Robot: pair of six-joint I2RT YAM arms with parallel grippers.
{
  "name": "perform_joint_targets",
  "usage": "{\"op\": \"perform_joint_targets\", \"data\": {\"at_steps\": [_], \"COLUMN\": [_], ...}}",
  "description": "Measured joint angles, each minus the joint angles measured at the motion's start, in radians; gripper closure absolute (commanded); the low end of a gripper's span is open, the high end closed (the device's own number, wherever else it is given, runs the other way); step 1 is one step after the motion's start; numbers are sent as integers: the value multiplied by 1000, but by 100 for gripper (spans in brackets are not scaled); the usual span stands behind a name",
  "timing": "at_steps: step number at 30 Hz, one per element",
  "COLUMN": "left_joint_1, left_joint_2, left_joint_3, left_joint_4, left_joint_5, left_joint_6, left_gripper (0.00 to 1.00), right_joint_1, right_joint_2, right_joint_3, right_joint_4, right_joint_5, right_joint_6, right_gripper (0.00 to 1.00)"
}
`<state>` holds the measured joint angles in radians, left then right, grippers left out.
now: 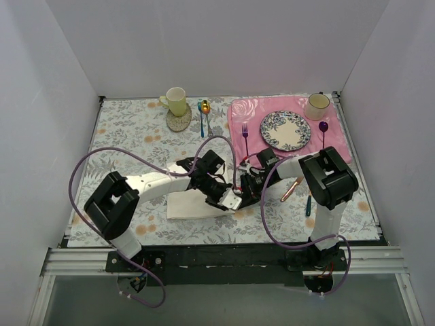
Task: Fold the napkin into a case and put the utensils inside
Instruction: Smooth out the square-folded napkin at the center of the board.
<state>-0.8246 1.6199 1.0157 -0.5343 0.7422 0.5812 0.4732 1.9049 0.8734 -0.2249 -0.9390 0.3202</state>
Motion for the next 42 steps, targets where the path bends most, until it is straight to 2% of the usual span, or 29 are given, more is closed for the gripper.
{"op": "perform_joint_targets", "data": {"at_steps": [11,25,29,33,42], "left_joint_1": [-50,-76,-76,-76,-76], "left_joint_2": [100,130,155,177,177], "left_joint_3": [76,91,104,106,139], "left_joint_4": [-121,-124,-124,-121,-121], "left_joint_5": [-26,-55,-63,-69,-63], "left_joint_6": [172,185,185,183,166], "left_gripper": [66,65,73,85,98], "right_joint_1": [-1,-1,-1,-1,0], "right_joint_2": [28,50,55,55,59], "right_joint_3": [1,10,14,14,15], "right_joint_4": [15,19,19,21,27], "right_joint_5": [-21,-37,-40,-40,-45], "right_joint_6": [22,18,18,18,17], "right_gripper": [85,89,89,89,89]}}
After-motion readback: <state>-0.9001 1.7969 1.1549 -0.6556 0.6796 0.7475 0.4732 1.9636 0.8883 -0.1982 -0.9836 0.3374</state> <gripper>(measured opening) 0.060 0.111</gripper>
